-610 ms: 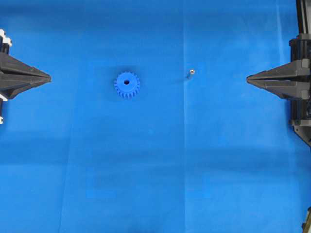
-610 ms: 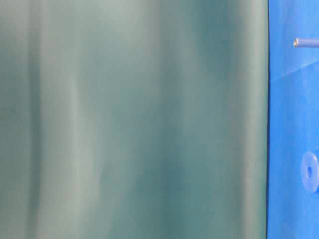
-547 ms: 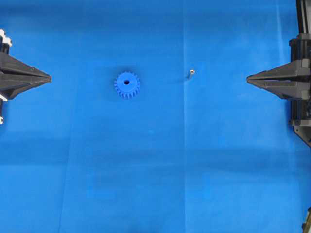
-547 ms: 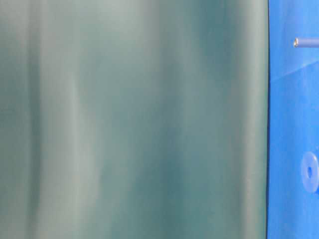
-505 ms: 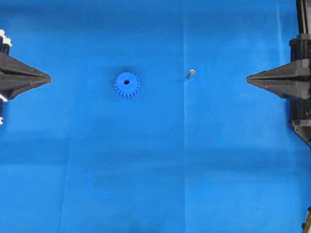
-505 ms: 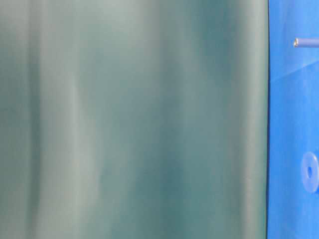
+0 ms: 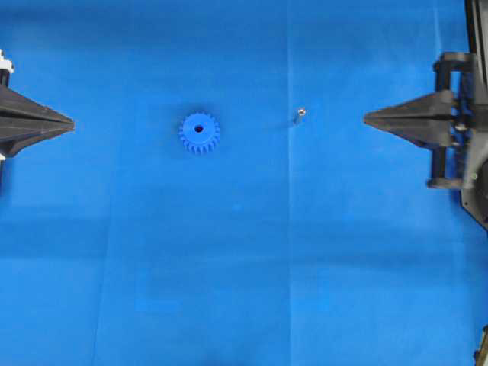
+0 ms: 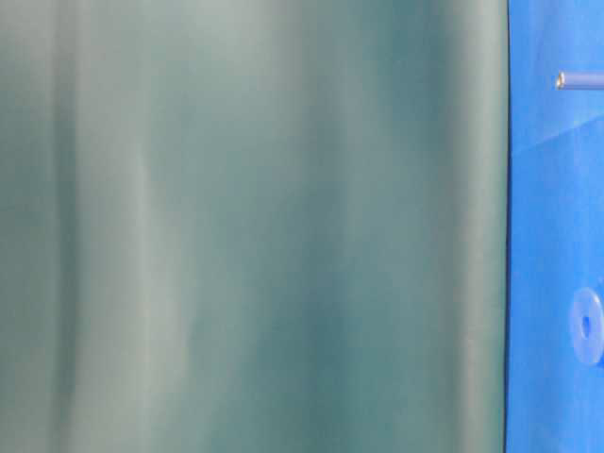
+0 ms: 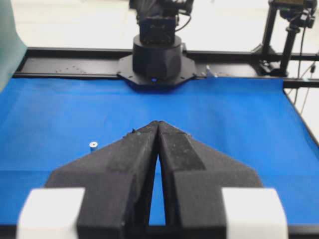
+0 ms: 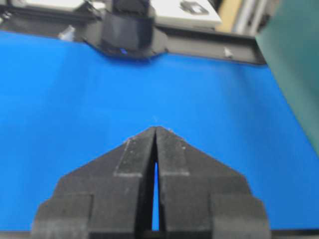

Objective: Insert the shaft placed at a random location into the center hole of the small gear at another random location.
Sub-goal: 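Open the right gripper and move it left toward the silver shaft, then lower the right gripper around the silver shaft and close on it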

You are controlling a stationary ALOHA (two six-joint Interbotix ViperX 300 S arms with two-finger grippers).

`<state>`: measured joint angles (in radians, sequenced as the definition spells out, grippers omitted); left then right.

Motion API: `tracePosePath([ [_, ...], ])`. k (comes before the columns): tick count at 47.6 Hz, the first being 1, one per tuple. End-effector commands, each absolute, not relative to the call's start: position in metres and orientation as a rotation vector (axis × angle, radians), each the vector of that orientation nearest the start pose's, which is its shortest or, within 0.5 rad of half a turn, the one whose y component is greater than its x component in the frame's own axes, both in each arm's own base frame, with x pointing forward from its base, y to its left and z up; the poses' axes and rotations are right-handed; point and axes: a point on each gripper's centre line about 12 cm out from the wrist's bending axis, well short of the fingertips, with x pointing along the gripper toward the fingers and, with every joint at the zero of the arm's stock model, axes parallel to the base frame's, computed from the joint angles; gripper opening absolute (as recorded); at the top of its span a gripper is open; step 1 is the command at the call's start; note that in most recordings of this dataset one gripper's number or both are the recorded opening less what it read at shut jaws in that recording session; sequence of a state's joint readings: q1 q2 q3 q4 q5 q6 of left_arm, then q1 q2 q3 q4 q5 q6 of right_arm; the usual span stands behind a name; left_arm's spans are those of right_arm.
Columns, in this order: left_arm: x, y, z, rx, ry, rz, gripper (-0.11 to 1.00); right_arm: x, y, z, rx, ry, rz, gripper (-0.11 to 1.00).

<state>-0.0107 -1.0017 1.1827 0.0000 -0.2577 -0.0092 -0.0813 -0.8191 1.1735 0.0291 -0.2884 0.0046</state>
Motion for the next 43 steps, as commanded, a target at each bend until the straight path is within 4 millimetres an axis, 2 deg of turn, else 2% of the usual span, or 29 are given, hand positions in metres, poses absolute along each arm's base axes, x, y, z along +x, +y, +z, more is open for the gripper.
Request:
tracePosePath([
  [1, 0.193, -0.002, 0.3, -0.007, -0.095, -0.011, 0.0, 0.227, -0.027, 0.258, 0.055, 0.074, -0.128, 0.02],
  [6, 0.193, -0.002, 0.3, -0.007, -0.092, -0.011, 0.0, 0.236, -0.035, 0.244, 0.073, 0.115, -0.164, 0.22],
  [15, 0.193, -0.002, 0.299, -0.007, -0.092, -0.013, 0.0, 0.254, -0.051, 0.208, 0.097, 0.21, -0.225, 0.76],
  [17, 0.193, -0.002, 0.298, -0.007, -0.089, -0.011, 0.0, 0.257, -0.053, 0.2, 0.098, 0.225, -0.232, 0.83],
  [23, 0.193, -0.002, 0.298, -0.007, -0.089, -0.008, 0.0, 0.269, -0.057, 0.178, 0.1, 0.262, -0.247, 0.75],
  [37, 0.192, -0.001, 0.297, -0.006, -0.089, -0.004, 0.0, 0.284, -0.074, 0.13, 0.144, 0.315, -0.341, 0.76],
  [43, 0.192, -0.001, 0.297, -0.008, -0.089, -0.004, 0.0, 0.29, -0.077, 0.116, 0.152, 0.34, -0.358, 0.76],
])
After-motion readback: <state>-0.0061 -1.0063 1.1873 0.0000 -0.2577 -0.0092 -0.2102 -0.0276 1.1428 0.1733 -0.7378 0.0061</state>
